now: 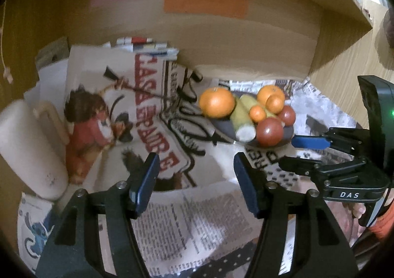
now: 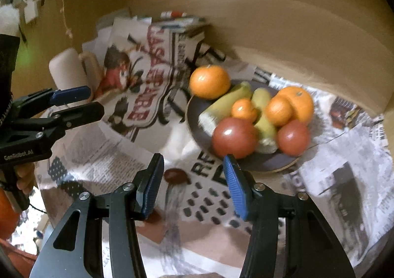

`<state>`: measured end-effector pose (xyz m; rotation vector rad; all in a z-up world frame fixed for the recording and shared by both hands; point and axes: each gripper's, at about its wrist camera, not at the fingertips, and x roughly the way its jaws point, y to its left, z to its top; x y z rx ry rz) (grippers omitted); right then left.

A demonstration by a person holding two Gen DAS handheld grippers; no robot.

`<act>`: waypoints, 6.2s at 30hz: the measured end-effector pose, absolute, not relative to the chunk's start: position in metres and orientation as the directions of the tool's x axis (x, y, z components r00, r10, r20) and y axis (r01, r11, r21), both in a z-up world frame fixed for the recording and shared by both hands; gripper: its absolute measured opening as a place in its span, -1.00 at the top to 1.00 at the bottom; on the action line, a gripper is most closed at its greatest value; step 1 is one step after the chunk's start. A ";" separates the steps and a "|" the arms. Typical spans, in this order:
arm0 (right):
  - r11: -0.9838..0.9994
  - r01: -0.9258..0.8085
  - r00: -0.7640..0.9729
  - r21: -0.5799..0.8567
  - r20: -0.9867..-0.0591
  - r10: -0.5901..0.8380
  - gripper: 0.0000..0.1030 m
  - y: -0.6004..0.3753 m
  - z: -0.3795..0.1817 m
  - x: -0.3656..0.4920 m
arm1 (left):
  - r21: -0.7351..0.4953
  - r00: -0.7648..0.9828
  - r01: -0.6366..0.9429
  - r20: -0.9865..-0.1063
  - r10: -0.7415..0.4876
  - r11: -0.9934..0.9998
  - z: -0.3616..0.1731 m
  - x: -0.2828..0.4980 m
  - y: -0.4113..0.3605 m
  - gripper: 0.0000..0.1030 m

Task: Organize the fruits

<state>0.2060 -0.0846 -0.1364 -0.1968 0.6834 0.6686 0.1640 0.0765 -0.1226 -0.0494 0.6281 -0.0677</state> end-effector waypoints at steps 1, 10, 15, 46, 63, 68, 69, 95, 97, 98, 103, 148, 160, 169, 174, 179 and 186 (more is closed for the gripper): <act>0.772 -0.634 0.570 0.044 -0.649 0.504 0.09 -0.081 -0.139 0.206 | -0.071 0.801 0.046 -0.593 -0.079 0.996 -0.126 0.164 0.078 -0.21; 0.742 -0.669 0.493 0.036 -0.726 0.479 0.09 -0.056 -0.163 0.213 | -0.105 0.761 0.033 -0.643 -0.093 0.994 -0.150 0.163 0.090 -0.21; 0.750 -0.661 0.488 0.027 -0.744 0.457 0.35 -0.052 -0.171 0.219 | -0.098 0.754 0.044 -0.650 -0.098 0.994 -0.154 0.162 0.087 -0.21; 0.819 -0.571 0.614 0.061 -0.630 0.475 0.48 -0.145 -0.139 0.193 | -0.120 0.650 0.237 -0.718 -0.249 0.964 -0.174 0.163 -0.016 0.04; 0.823 -0.562 0.628 0.076 -0.608 0.485 0.48 -0.158 -0.135 0.205 | -0.082 0.684 0.208 -0.700 -0.205 0.975 -0.166 0.168 -0.011 0.48; 0.824 -0.562 0.642 0.075 -0.589 0.492 0.48 -0.157 -0.126 0.211 | -0.066 0.726 0.183 -0.664 -0.180 0.981 -0.144 0.181 -0.002 0.48; 0.824 -0.562 0.645 0.074 -0.585 0.493 0.48 -0.157 -0.124 0.212 | -0.063 0.733 0.179 -0.657 -0.176 0.982 -0.140 0.184 -0.001 0.48; 0.816 -0.577 0.653 0.042 -0.576 0.492 0.48 -0.147 -0.113 0.263 | -0.061 0.744 0.142 -0.651 -0.147 0.988 -0.123 0.280 0.000 0.48; 0.814 -0.580 0.650 0.039 -0.581 0.490 0.48 -0.144 -0.115 0.267 | -0.068 0.737 0.144 -0.659 -0.153 0.987 -0.126 0.286 0.001 0.48; 0.813 -0.581 0.648 0.038 -0.583 0.491 0.48 -0.143 -0.116 0.269 | -0.077 0.730 0.145 -0.665 -0.159 0.987 -0.128 0.290 0.002 0.48; 0.804 -0.593 0.630 0.039 -0.600 0.493 0.48 -0.134 -0.123 0.279 | -0.089 0.719 0.134 -0.677 -0.159 0.987 -0.135 0.301 0.007 0.48; 0.870 -0.493 0.856 0.027 -0.163 0.490 0.19 -0.183 -0.013 0.127 | 0.012 0.986 0.012 -0.169 -0.010 1.000 -0.007 0.101 0.005 -0.09; 0.881 -0.473 0.881 0.001 0.002 0.473 -0.39 -0.190 0.004 0.045 | 0.025 0.999 -0.004 -0.038 0.005 1.000 0.007 0.016 -0.011 -0.62; 0.912 -0.410 0.910 -0.006 0.055 0.410 -0.83 -0.198 -0.001 0.018 | 0.018 1.000 -0.009 -0.014 0.009 1.000 0.005 -0.011 -0.015 -0.85; 0.918 -0.396 0.915 -0.004 0.080 0.395 -1.00 -0.201 -0.003 0.007 | 0.016 1.000 -0.013 -0.012 0.014 1.000 0.004 -0.019 -0.016 -0.87; 0.920 -0.392 0.917 -0.016 0.080 0.392 -1.00 -0.199 -0.005 0.000 | 0.009 1.000 -0.020 0.002 0.020 1.000 0.003 -0.026 -0.016 -0.98; 0.924 -0.383 0.921 -0.012 0.075 0.383 -1.00 -0.198 -0.007 -0.003 | 0.019 1.000 -0.016 0.000 0.016 1.000 0.001 -0.029 -0.018 -0.98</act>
